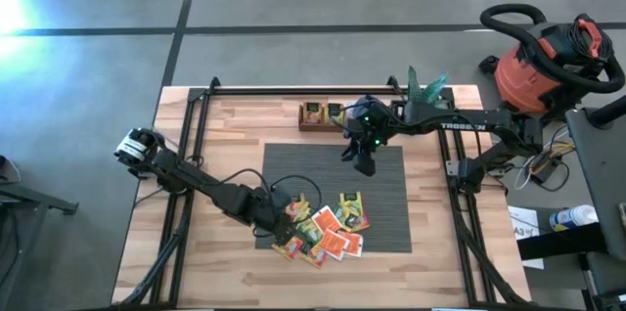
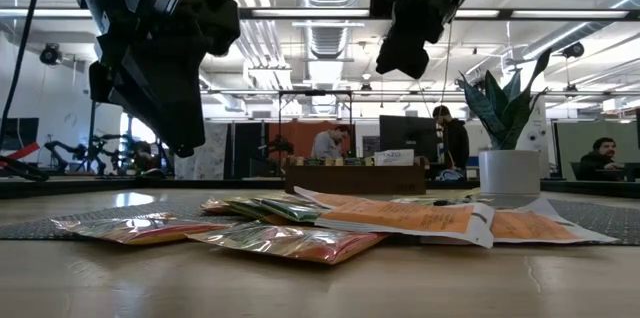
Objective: Pick & Place Tea
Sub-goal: Put the white orange tea bag into the right section of the wooden organizer
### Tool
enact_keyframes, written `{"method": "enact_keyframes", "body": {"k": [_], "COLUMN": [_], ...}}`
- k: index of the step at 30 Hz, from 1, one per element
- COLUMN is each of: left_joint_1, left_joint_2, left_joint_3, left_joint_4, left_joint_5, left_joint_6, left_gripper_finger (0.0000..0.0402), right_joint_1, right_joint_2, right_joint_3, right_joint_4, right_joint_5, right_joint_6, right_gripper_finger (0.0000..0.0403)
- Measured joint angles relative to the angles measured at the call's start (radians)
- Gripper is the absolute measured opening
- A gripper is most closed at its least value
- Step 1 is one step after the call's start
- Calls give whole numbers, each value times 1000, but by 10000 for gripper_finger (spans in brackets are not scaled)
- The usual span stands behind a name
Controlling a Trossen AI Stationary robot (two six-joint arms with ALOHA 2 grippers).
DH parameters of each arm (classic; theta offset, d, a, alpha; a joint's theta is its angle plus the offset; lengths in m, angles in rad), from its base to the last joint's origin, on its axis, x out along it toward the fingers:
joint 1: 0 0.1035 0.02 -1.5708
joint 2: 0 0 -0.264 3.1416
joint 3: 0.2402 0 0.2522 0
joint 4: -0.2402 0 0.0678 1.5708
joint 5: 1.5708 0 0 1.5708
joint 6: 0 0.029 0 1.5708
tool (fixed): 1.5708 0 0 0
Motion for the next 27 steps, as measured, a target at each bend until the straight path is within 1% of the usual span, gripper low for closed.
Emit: {"method": "enact_keyframes", "body": {"k": [18,27], "left_joint_1": [0,1], "left_joint_2": [0,-1], "left_joint_3": [-1,-2], "left_joint_4": [0,0], "left_joint_5": [0,0], "left_joint_6": [1,1], "left_gripper_finger": [119,119], "right_joint_1": [2,33], "right_joint_2": [0,0], "right_joint_3": [0,0], "right_joint_4": [14,14], "right_joint_5": [2,8], "right_joint_6": [26,24], "right_gripper_finger": [63,63]}}
